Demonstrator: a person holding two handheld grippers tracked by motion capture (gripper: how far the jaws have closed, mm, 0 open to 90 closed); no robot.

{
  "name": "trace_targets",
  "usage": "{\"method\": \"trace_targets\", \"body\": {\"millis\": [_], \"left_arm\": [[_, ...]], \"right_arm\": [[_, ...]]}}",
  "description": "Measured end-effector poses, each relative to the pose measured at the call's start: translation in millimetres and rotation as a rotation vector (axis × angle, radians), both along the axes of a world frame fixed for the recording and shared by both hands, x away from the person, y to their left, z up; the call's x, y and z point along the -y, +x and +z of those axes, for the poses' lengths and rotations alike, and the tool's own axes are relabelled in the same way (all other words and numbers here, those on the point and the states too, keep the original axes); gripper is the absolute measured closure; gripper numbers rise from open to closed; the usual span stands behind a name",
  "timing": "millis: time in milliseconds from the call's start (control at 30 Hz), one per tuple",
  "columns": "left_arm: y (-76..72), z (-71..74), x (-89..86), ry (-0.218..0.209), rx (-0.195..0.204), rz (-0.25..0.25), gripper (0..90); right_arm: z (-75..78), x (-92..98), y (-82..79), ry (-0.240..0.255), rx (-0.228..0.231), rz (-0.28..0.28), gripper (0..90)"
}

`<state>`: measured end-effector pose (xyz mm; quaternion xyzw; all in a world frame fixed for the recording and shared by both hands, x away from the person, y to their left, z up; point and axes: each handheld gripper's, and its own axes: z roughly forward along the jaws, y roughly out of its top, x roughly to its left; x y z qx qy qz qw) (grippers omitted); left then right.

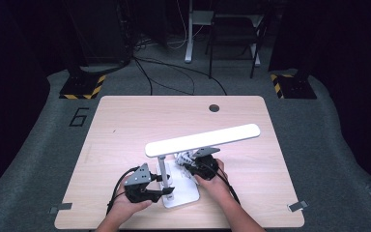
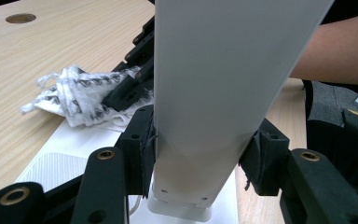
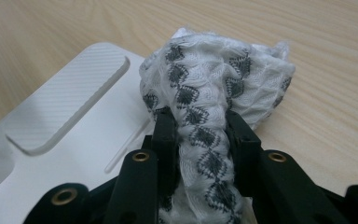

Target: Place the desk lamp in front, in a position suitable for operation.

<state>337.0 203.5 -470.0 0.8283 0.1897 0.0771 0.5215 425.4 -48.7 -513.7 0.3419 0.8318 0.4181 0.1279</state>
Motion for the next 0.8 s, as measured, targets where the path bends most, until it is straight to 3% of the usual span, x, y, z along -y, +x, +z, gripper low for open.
{"method": "trace_targets", "body": {"millis": [233,467,600,667,800], "left_arm": [[0.1,-0.3,-0.1,-0.003,-0.003,-0.002,51.2],[0.3,-0.7,-0.4,-0.006,0.0,-0.002,51.2],[0.1,-1.2,-0.5,-0.011,-0.001,0.0,51.2],[0.2,-1.2,-0.6,-0.011,-0.001,-0.001,51.1],[0.1,-1.3,-0.5,-0.012,-0.002,0.0,51.2]], "right_arm": [[-1.8,1.5,11.5,0.053,-0.055,-0.068,68.8],[-0.8,1.7,21.5,0.044,-0.053,-0.089,68.8],[2.5,6.3,18.5,0.005,-0.047,-0.118,69.0],[4.9,9.1,13.3,0.004,-0.046,-0.104,69.0],[10.9,12.0,-15.1,0.02,-0.011,0.01,68.7]]}}
